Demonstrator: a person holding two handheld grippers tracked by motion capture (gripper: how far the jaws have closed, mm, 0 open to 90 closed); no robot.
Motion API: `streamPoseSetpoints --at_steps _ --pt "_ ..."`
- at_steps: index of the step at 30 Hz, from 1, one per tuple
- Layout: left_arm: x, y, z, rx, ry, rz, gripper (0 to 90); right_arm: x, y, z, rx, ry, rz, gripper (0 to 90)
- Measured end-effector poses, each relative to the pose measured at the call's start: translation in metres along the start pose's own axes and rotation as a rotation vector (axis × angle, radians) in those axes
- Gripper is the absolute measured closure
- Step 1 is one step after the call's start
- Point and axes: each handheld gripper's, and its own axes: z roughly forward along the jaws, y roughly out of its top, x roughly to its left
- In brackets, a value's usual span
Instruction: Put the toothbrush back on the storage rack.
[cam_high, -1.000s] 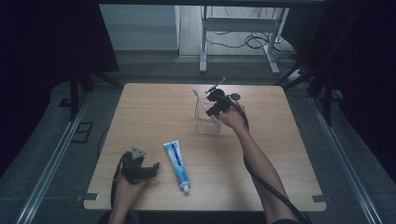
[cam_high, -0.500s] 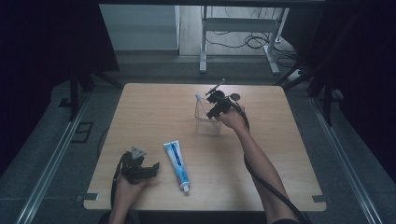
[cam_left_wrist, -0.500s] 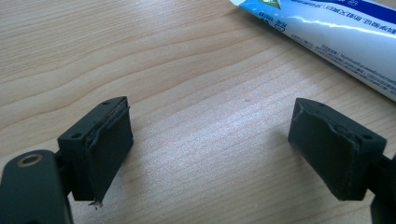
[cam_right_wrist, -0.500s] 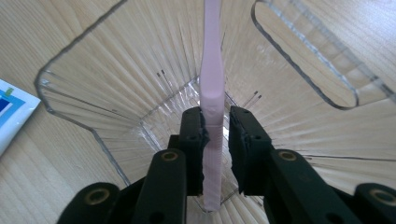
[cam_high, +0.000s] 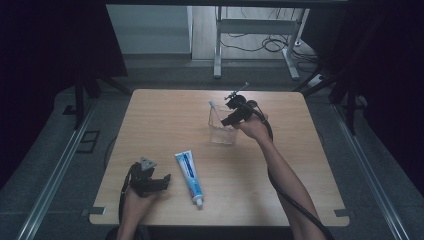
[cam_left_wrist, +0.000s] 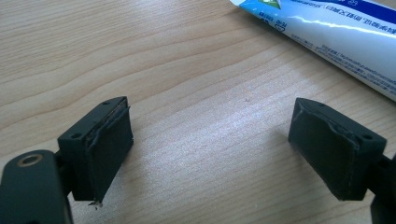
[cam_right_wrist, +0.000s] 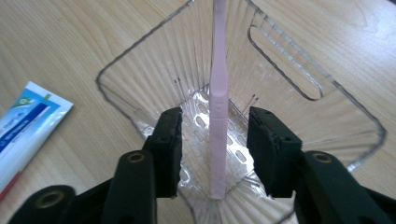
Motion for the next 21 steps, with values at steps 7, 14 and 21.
streamPoseSetpoints --at_steps 7,14,21 --pt "0.000 0.000 0.000 -0.001 -0.001 -0.001 13.6 0.002 -0.004 -0.020 -0.062 0.007 0.001 41.6" --pt "0.000 0.000 0.000 -0.001 -0.001 -0.001 13.6 0.008 -0.011 -0.035 -0.113 0.009 -0.018 30.1" --pt "0.000 0.000 0.000 -0.001 0.000 -0.001 13.6 0.014 -0.023 -0.045 -0.153 0.003 -0.033 18.0"
